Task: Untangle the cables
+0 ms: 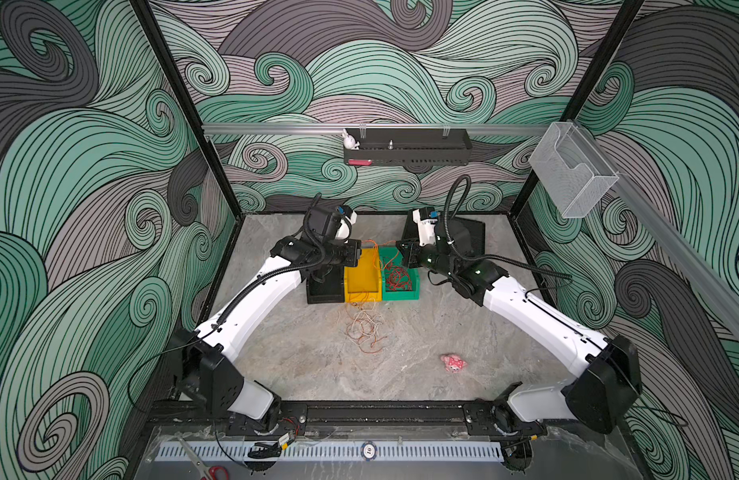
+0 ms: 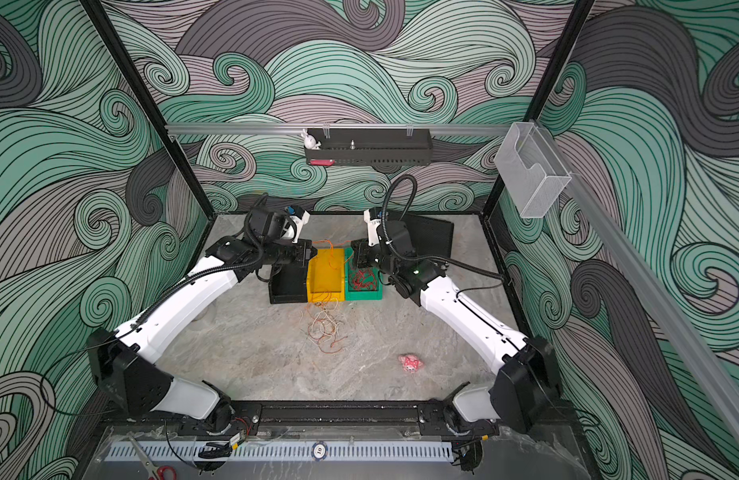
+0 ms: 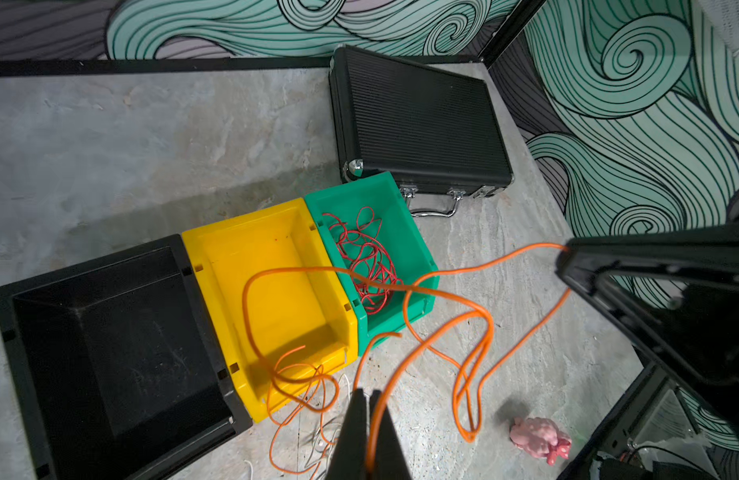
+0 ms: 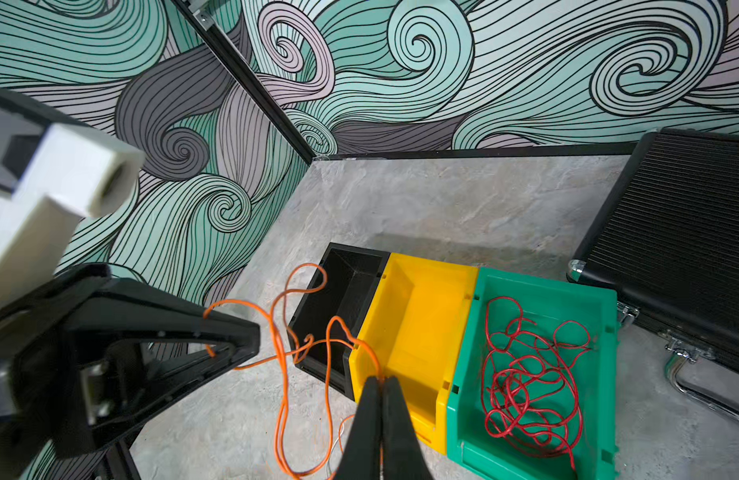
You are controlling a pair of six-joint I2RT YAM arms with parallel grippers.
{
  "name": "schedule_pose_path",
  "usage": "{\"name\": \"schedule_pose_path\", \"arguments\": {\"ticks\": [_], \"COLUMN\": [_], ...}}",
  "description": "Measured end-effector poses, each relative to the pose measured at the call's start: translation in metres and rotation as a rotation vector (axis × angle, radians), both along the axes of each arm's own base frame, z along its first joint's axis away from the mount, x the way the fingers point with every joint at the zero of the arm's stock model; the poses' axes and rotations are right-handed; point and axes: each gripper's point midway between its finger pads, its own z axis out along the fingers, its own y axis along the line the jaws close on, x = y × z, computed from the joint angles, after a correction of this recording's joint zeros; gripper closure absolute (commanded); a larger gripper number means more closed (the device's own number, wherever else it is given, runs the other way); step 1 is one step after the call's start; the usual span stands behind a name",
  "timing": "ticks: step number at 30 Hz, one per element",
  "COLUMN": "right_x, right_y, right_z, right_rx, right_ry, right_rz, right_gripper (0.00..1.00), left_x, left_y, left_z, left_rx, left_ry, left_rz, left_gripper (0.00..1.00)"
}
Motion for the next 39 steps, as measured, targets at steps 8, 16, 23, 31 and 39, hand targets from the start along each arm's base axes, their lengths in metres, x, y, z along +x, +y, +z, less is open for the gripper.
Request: {"name": "schedule_pose_path", "arguments": {"ticks": [8, 16, 23, 31, 39], "right_x": [0.020, 0.038, 0.055, 0.070, 0.077], "right_y": [0.003, 0.014, 0.031, 0.051, 0.059], "right_z": [-0.032, -0.034, -0.053, -0.084, -0.111], "right_rx": [-0.050, -0.040, -0.027, -0.013, -0.034], "right_ry": [0.053, 0.056, 0.093, 0.169, 0.218], "right_rz": [-0.012, -0.006, 0.013, 0.031, 0.030], "right_gripper": [1.00, 1.00, 1.00, 1.00, 1.00], "left_x": [0.043, 0.062, 0.066, 0.076, 0.071], "left_y": [-0.005, -0.010, -0.004, 0.011, 0.011], "left_z": [-0.049, -0.101, -0.122, -0.139, -0.159], "left_rx": [-0.062, -0.071, -0.065, -0.068, -0.081], "left_ry": [0.101, 0.234, 0.285, 0.327, 0.388], "left_rz": [0.020, 0.031, 0.058, 0.111, 0.106], "left_gripper": [1.00, 1.00, 1.00, 1.00, 0.90]}}
